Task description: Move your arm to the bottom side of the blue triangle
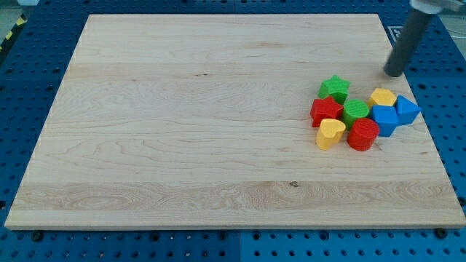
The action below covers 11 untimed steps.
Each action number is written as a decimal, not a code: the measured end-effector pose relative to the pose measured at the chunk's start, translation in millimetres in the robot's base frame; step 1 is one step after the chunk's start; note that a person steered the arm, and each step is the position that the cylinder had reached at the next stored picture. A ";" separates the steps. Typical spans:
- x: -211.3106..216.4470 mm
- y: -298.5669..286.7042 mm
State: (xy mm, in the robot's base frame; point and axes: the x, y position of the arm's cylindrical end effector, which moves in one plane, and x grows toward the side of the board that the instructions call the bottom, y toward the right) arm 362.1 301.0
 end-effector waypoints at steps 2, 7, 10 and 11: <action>43.7 44.4; 119.7 -22.8; 99.8 -26.7; 89.0 -28.2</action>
